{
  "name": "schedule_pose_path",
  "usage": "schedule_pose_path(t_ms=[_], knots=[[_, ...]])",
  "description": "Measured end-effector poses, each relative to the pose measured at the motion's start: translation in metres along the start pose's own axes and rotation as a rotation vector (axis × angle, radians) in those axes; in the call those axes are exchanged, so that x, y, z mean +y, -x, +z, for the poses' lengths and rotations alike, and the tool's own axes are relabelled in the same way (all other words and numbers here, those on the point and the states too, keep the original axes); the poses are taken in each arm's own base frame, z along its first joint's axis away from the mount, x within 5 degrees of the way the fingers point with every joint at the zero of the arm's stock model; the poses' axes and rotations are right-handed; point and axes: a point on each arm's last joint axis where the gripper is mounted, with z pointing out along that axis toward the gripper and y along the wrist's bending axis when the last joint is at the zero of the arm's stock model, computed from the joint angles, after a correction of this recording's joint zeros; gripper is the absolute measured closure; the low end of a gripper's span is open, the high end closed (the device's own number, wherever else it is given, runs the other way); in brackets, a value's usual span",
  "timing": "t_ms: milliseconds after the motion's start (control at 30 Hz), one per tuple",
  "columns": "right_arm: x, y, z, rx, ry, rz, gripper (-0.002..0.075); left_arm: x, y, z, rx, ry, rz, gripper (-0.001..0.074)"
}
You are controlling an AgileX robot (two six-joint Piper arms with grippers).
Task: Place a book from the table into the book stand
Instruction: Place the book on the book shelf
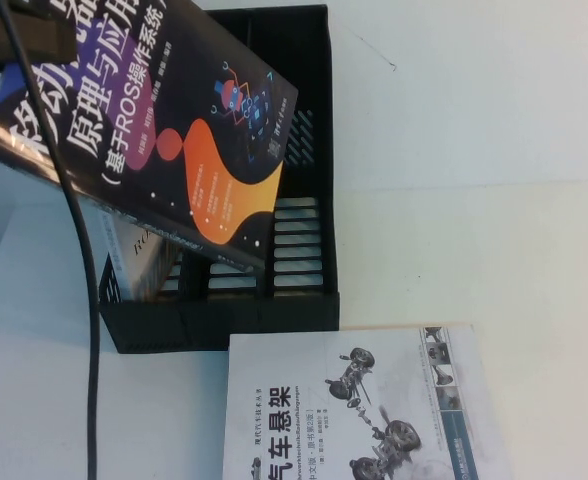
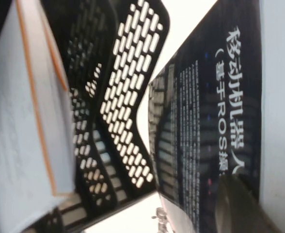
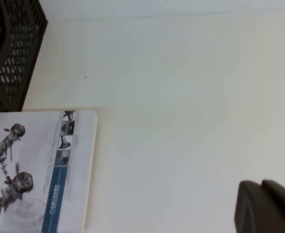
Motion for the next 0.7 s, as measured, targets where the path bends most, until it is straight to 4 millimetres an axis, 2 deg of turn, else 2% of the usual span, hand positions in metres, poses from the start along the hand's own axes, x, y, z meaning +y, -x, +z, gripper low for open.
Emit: schedule_pose_path(t_ms=[300,700], knots=[[0.0,0.0,0.0,0.0,0.0,0.002,0.0724,0.032,0.023,0.019,0.049,0.127,-0.05,0.0622],[0.0,0.0,0.0,0.0,0.0,0.002,0.0724,0.069,0.035,0.05,0.025,0.168,-0.133,0.0622]])
